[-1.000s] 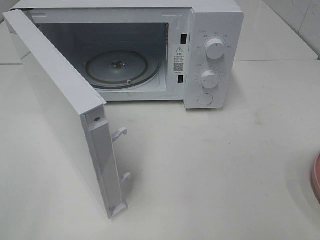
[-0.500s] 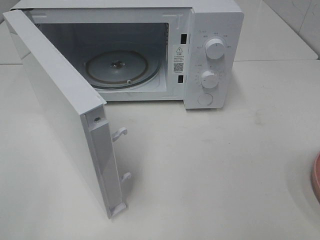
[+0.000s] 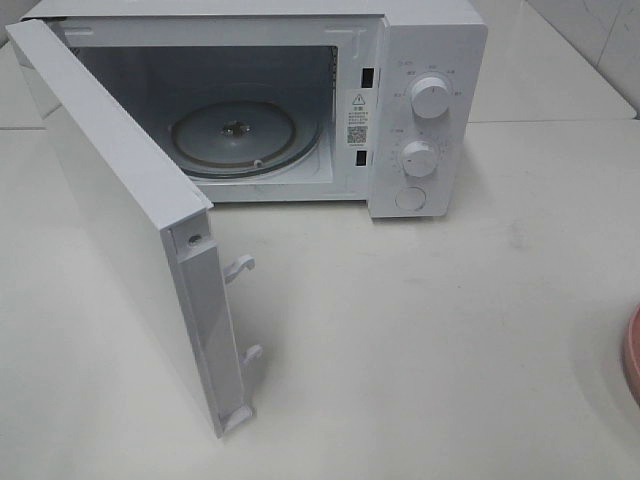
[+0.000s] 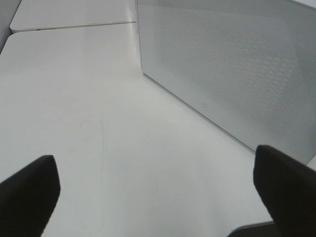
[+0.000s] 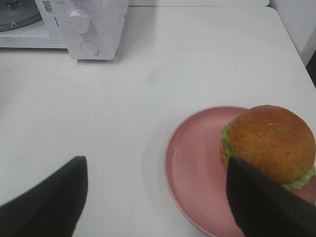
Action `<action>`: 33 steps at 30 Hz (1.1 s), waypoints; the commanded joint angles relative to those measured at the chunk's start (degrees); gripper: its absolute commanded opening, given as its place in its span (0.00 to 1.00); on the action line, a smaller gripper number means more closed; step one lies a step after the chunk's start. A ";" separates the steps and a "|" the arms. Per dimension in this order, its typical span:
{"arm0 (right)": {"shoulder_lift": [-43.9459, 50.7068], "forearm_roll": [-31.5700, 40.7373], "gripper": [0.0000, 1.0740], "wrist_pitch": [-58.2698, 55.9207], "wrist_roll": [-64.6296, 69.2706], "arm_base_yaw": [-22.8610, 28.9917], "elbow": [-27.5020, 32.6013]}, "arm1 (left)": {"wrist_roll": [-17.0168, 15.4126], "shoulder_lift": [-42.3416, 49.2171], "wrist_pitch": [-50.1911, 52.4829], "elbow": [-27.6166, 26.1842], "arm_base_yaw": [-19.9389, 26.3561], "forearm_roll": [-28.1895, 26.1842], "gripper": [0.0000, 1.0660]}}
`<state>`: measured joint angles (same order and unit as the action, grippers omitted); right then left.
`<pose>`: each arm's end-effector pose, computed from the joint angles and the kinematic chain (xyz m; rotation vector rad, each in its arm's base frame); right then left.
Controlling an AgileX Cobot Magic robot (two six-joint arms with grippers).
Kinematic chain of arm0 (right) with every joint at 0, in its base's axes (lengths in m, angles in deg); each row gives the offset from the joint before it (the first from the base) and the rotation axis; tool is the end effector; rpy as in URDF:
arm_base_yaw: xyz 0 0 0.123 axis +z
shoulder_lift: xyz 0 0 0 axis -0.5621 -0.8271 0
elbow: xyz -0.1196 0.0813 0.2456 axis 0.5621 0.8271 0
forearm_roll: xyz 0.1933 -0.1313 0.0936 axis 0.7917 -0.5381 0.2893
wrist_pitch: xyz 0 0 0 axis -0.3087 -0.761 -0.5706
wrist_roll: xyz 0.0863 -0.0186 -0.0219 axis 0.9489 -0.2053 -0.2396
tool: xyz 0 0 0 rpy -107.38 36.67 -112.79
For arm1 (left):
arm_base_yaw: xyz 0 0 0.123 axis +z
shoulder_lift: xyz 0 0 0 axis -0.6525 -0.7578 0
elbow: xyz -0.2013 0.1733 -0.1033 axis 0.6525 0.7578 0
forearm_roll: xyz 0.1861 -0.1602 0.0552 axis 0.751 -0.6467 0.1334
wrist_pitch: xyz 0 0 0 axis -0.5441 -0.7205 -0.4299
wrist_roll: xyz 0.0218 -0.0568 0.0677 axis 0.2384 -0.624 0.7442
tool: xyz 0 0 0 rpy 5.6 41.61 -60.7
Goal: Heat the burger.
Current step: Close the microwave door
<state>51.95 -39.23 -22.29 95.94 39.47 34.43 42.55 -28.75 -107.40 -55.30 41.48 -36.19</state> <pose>-0.0056 -0.0041 0.2808 0.0484 2.0163 0.0913 -0.0065 -0.0144 0.2802 0.1496 2.0106 -0.1129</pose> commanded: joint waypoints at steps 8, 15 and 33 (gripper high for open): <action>1.49 0.23 0.70 0.40 -0.86 -0.46 0.00 | -0.23 1.09 0.69 0.17 0.17 -0.06 0.94; 1.49 0.23 0.70 0.40 -0.86 -0.46 0.00 | -0.23 1.09 0.69 0.17 0.17 -0.11 0.94; 1.49 0.23 0.70 0.40 -0.86 -0.46 0.00 | -0.23 -4.98 7.68 -1.55 0.17 -0.52 0.85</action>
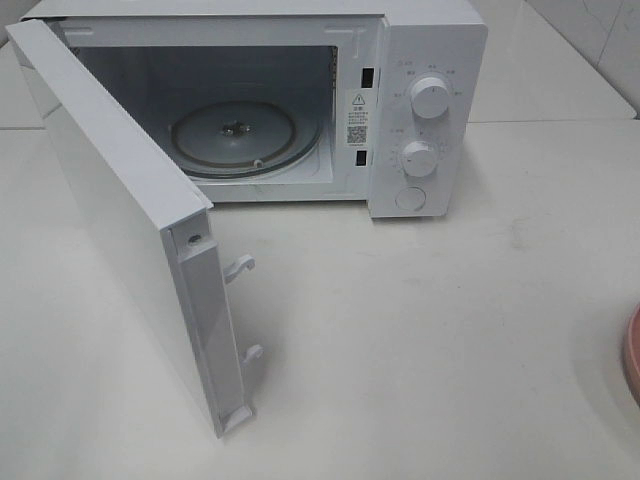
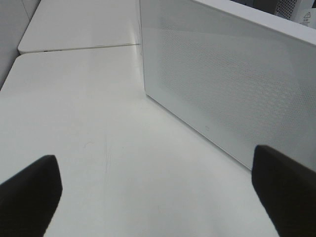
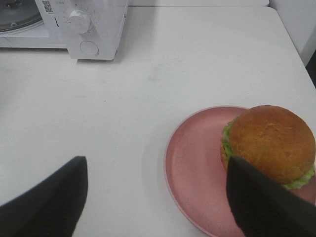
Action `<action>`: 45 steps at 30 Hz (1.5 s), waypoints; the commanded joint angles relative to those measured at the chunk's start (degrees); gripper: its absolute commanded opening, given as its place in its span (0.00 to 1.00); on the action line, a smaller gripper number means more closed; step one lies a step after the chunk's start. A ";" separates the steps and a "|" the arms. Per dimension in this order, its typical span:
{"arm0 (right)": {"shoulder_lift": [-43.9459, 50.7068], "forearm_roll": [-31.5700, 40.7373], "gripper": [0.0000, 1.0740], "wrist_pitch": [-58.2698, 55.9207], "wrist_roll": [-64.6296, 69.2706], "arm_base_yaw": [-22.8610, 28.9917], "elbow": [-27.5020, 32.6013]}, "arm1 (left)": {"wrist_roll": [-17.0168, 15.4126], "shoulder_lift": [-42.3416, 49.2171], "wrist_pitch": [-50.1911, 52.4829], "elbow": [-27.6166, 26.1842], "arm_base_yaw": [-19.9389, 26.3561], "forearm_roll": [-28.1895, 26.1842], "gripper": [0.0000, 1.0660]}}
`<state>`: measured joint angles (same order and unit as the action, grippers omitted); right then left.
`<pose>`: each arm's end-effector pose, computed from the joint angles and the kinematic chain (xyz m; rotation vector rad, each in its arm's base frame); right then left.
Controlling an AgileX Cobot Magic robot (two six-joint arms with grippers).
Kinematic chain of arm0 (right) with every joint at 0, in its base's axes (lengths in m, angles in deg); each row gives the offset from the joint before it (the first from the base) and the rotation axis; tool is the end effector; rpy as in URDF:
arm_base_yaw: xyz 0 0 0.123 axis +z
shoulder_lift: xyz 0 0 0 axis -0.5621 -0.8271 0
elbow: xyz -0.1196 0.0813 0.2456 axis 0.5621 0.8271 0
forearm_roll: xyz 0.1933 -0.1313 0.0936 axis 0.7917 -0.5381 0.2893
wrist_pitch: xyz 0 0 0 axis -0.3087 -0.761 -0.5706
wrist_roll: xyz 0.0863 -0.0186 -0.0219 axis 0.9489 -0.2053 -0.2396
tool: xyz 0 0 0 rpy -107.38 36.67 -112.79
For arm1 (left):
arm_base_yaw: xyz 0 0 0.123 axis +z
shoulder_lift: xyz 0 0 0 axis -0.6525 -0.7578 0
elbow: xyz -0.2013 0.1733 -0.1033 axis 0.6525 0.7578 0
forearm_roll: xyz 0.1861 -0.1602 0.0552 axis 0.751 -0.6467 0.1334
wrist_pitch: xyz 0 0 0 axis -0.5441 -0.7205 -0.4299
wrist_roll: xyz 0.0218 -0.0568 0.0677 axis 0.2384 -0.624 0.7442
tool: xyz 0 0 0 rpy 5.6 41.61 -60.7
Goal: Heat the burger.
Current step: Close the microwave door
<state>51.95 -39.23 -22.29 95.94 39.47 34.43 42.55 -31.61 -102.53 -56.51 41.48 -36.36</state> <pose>-0.0056 -0.0041 0.2808 0.0484 2.0163 0.0913 0.0024 -0.0138 0.2932 0.1333 1.9556 -0.1109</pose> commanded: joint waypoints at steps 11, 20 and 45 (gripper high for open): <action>1.49 0.23 0.70 0.40 -0.86 -0.46 0.00 | -0.23 -12.89 10.83 0.80 0.06 -0.17 0.24; 1.49 0.23 0.70 0.40 -0.86 -0.46 0.00 | 0.29 -18.51 27.16 7.73 0.06 -1.03 0.00; 1.49 0.23 0.70 0.40 -0.86 -0.46 0.00 | -5.67 -49.05 84.17 18.33 -1.03 4.18 0.00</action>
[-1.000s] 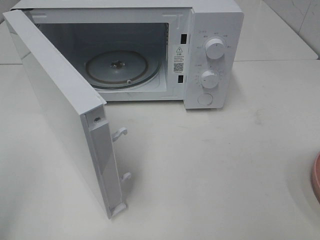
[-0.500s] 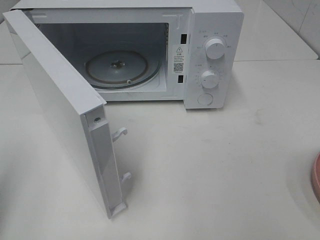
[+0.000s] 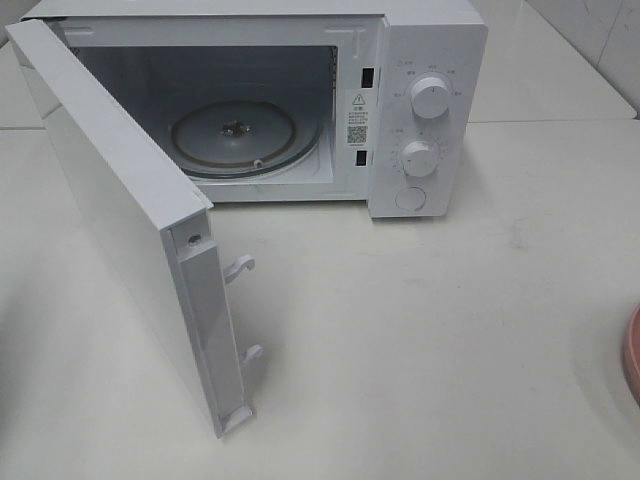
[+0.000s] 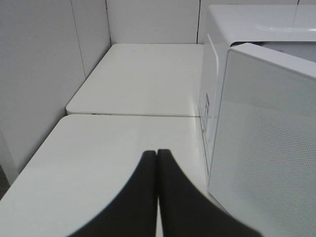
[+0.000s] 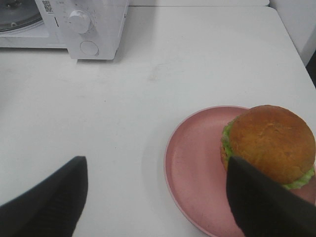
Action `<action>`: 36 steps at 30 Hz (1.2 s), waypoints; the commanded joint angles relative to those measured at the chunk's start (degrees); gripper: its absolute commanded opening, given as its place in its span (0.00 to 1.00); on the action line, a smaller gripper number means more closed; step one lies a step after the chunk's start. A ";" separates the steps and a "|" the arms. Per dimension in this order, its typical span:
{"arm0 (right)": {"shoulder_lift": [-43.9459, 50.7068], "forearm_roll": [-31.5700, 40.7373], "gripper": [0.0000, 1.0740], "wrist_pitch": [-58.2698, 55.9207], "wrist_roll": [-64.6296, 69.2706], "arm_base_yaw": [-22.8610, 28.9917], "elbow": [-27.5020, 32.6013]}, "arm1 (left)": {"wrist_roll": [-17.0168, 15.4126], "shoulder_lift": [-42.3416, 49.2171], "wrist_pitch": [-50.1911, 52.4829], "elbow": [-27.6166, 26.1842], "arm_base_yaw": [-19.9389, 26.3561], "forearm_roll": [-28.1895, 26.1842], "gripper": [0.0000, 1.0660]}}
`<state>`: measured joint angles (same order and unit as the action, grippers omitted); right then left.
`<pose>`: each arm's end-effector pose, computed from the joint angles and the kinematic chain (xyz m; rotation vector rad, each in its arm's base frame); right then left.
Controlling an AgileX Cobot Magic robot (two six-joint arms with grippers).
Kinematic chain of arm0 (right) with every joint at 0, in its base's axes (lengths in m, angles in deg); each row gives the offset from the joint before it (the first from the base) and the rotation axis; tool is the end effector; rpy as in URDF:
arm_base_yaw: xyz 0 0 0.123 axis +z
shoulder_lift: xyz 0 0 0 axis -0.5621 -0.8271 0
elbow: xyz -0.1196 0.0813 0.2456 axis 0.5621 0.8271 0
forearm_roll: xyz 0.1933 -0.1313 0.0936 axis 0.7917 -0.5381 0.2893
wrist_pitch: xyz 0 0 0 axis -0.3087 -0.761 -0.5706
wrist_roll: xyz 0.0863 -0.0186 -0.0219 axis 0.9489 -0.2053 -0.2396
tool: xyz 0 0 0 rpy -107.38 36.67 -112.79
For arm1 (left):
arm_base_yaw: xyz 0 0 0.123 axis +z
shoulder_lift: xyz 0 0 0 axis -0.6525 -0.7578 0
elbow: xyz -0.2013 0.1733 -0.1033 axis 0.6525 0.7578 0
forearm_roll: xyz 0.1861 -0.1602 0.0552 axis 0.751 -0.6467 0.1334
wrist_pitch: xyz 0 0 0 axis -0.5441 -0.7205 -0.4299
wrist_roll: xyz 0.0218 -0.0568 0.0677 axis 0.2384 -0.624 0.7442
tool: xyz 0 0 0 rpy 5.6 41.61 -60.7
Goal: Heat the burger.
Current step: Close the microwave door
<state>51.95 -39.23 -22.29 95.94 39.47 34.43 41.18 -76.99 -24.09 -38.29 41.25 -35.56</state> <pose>-0.0056 -0.0041 0.2808 0.0484 2.0163 0.0913 0.1555 0.0075 0.2347 -0.0826 1.7156 0.0419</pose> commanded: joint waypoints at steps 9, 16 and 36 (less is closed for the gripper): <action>1.49 0.23 0.70 0.40 -0.86 -0.46 0.00 | -19.82 -19.31 22.75 0.06 -1.32 24.98 0.00; 1.49 0.23 0.70 0.40 -0.86 -0.46 0.00 | -21.20 -29.56 35.01 -0.57 -1.32 28.71 0.00; 1.49 0.23 0.70 0.40 -0.86 -0.46 0.00 | -16.21 -42.40 36.90 -6.36 -16.67 18.22 0.00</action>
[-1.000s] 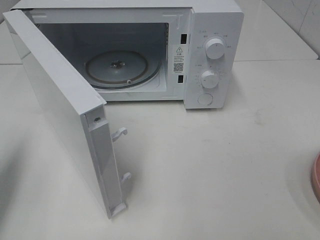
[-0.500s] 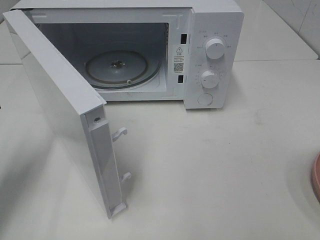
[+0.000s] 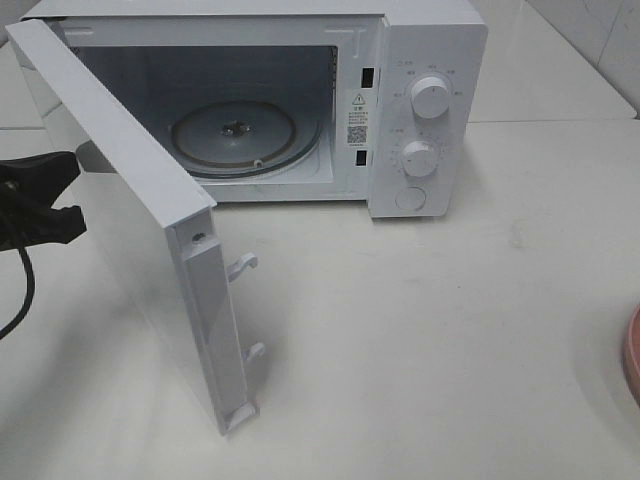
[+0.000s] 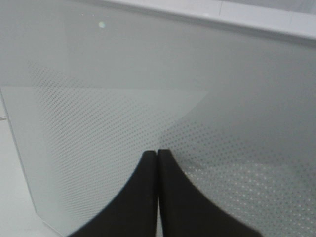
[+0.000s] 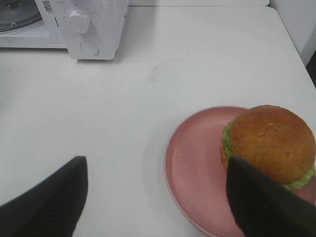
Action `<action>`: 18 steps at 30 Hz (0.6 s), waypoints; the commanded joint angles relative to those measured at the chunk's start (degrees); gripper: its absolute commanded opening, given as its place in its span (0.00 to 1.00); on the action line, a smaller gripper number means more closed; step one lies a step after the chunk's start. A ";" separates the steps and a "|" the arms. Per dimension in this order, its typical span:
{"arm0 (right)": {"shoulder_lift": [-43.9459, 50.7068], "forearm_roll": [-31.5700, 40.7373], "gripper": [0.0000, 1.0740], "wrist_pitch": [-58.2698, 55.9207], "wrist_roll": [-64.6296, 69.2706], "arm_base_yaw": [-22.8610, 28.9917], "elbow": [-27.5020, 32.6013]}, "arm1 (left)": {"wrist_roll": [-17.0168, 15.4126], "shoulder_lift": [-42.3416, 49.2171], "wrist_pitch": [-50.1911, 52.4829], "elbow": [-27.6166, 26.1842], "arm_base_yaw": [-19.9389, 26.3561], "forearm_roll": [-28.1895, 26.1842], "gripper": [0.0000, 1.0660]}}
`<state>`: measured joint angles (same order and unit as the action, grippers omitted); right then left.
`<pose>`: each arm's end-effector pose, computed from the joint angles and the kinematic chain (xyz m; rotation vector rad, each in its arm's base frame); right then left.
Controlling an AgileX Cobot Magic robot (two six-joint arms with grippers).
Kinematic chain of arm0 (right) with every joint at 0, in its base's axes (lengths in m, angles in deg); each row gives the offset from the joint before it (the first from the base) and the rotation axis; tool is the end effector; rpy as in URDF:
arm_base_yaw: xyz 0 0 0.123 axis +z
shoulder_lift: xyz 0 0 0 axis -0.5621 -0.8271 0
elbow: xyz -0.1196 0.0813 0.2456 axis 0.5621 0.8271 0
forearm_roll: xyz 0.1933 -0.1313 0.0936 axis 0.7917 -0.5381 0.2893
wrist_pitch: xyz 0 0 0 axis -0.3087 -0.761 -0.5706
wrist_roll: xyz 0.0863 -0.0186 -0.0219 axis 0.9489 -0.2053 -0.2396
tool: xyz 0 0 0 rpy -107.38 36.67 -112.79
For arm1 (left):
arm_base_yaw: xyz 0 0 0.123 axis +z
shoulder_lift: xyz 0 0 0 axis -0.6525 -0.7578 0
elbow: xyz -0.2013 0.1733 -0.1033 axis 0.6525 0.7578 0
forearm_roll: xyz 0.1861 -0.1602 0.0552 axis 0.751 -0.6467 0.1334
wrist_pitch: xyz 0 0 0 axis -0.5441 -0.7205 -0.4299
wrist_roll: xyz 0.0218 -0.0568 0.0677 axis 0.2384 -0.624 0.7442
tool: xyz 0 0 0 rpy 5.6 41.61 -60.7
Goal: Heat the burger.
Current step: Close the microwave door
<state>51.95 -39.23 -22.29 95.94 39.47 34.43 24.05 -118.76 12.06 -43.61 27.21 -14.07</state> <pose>-0.0056 -0.0041 0.2808 0.0484 2.0163 0.0913 0.2317 -0.0719 0.1683 0.2772 1.7165 -0.3715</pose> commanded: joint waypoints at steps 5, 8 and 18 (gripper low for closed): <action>1.49 0.23 0.70 0.40 -0.86 -0.46 0.00 | 2.35 -3.09 0.63 -3.38 -7.16 -7.79 0.00; 1.49 0.23 0.70 0.40 -0.86 -0.46 0.00 | 2.46 -4.58 0.52 -5.04 -9.85 -9.74 0.00; 1.49 0.23 0.70 0.40 -0.86 -0.46 0.00 | 4.81 -9.34 -1.66 -11.34 -18.11 -19.25 0.00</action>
<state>51.95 -39.23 -22.29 95.94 39.47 34.43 28.52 -127.35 11.43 -53.01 10.77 -30.35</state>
